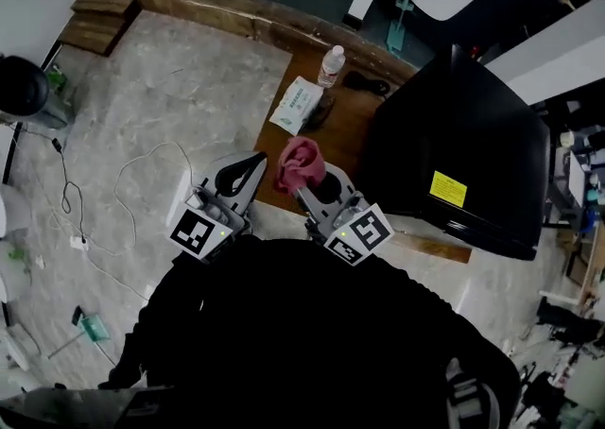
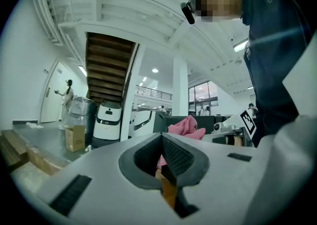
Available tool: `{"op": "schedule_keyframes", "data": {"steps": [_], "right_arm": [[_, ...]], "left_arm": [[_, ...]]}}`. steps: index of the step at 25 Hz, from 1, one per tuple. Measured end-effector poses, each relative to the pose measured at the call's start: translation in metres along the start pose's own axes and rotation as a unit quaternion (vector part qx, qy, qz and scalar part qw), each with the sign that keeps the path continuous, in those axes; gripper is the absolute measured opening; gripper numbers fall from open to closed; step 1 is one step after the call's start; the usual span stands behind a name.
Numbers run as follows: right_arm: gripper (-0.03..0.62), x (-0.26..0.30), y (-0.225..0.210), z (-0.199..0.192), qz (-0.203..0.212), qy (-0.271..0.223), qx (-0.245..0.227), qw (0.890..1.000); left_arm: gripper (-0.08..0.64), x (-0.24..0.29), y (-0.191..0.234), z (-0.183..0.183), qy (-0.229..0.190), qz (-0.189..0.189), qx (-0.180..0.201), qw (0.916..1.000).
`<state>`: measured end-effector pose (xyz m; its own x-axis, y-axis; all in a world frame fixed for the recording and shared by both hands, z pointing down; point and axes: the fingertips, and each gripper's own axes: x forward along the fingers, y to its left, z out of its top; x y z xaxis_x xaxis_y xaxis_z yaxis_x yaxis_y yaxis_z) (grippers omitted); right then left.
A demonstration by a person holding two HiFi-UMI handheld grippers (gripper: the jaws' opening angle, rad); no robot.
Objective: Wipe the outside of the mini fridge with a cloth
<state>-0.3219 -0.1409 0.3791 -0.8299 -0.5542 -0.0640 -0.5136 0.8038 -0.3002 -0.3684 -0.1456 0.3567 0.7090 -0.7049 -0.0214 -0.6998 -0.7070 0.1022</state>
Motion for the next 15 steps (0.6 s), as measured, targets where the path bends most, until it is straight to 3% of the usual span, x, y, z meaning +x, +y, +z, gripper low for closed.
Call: {"op": "schedule_keyframes", "data": {"steps": [3,6,11,15], "right_arm": [[0.087,0.022,-0.040,0.023,-0.093,-0.057,0.015,0.994],[0.087,0.032,-0.076,0.047,-0.179,-0.117,0.012,0.977],[0.087,0.022,-0.122,0.094,-0.298,-0.219,-0.008,0.929],[0.087,0.002,-0.151,0.125,-0.356,-0.291,-0.006,0.888]], "left_arm": [[0.002,0.022,0.035,-0.001,0.025,-0.054,0.003,0.9982],[0.002,0.050,0.059,0.005,0.031,-0.116,0.015,0.9926],[0.002,0.104,0.076,0.030,-0.013,-0.218,0.053,0.9744],[0.002,0.138,0.073,0.049,-0.035,-0.268,0.065,0.9605]]}}
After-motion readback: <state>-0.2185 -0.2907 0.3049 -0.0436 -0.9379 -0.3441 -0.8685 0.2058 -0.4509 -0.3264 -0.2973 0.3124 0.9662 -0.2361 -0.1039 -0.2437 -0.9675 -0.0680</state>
